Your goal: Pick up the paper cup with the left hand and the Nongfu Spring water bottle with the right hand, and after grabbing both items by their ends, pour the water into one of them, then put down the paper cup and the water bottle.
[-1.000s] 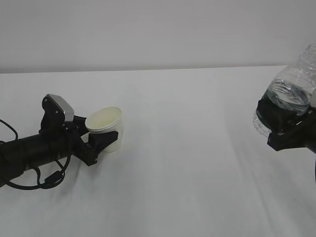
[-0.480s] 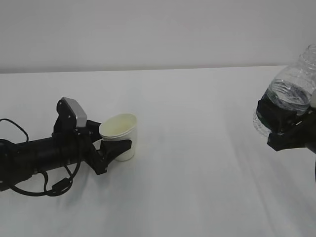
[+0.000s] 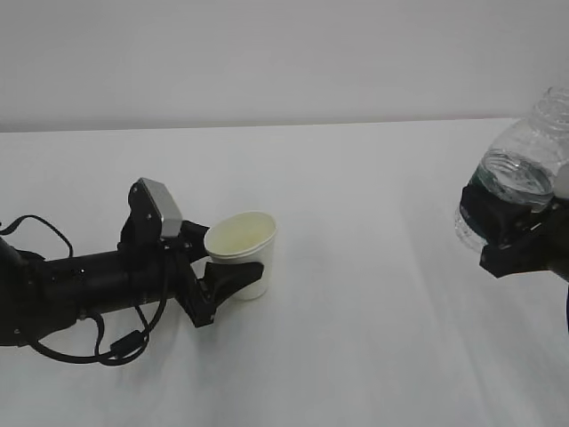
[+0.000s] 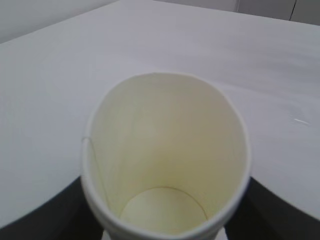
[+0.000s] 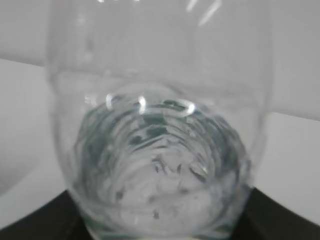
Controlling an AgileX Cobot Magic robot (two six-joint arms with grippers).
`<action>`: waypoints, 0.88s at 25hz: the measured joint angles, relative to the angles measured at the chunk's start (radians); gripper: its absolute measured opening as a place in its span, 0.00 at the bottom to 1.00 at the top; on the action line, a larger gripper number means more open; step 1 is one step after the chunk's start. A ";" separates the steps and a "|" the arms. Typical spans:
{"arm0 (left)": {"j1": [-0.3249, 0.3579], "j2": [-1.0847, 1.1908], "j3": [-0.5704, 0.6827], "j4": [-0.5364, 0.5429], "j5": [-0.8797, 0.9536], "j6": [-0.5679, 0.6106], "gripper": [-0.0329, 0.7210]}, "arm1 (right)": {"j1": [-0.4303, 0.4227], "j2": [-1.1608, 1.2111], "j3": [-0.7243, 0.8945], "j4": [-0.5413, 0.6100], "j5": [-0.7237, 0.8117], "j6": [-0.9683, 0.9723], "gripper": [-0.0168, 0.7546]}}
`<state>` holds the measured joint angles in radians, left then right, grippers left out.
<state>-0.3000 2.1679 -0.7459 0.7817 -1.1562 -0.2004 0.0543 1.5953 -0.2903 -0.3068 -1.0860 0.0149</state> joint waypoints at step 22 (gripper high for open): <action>-0.110 -0.017 -0.201 0.320 0.004 -0.326 0.66 | 0.000 -0.029 0.000 -0.082 0.138 0.022 0.56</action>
<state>-0.4098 2.1507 -0.9466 1.1015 -1.1519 -0.5262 0.0543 1.5663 -0.2903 -0.3892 -0.9477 0.0365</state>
